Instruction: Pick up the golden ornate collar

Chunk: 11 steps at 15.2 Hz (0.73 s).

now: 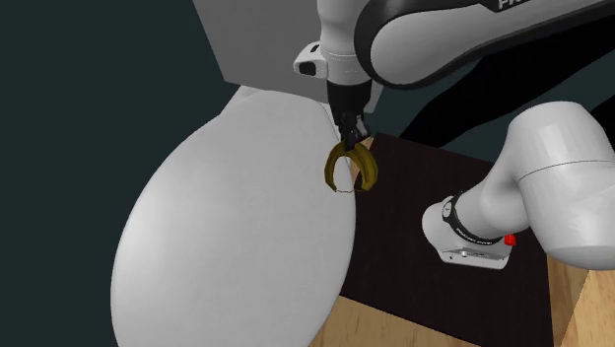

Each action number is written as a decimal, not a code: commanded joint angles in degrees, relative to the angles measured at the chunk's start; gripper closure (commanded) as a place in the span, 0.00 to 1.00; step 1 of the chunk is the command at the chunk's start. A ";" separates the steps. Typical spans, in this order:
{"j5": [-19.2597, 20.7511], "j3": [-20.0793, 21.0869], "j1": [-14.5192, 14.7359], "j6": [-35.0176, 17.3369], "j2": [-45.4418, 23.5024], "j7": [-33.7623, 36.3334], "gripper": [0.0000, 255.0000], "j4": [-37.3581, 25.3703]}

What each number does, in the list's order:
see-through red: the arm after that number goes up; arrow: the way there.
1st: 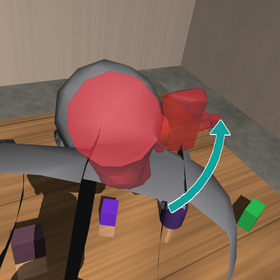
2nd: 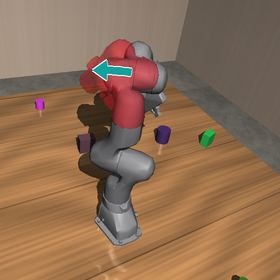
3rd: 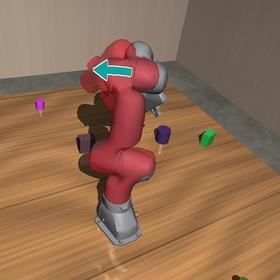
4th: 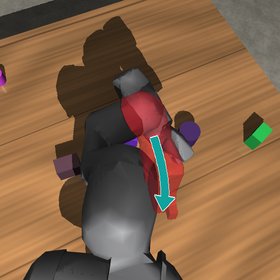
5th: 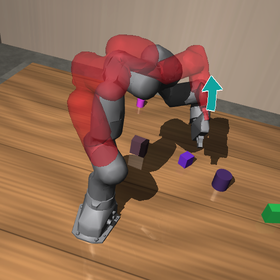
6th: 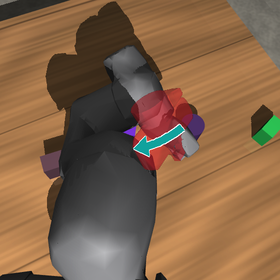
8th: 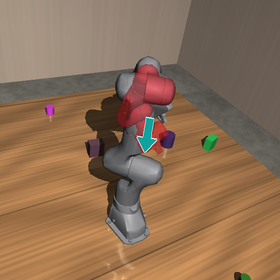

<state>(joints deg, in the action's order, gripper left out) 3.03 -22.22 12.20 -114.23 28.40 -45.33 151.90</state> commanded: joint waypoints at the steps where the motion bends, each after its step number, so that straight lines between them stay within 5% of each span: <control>1: 0.07 0.37 -0.10 1.86 1.04 0.38 1.00 -0.84; 11: -0.10 1.83 -0.20 10.54 4.33 1.68 1.00 -6.36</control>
<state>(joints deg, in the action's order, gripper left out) 2.98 -20.64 12.00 -104.94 32.24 -43.88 146.30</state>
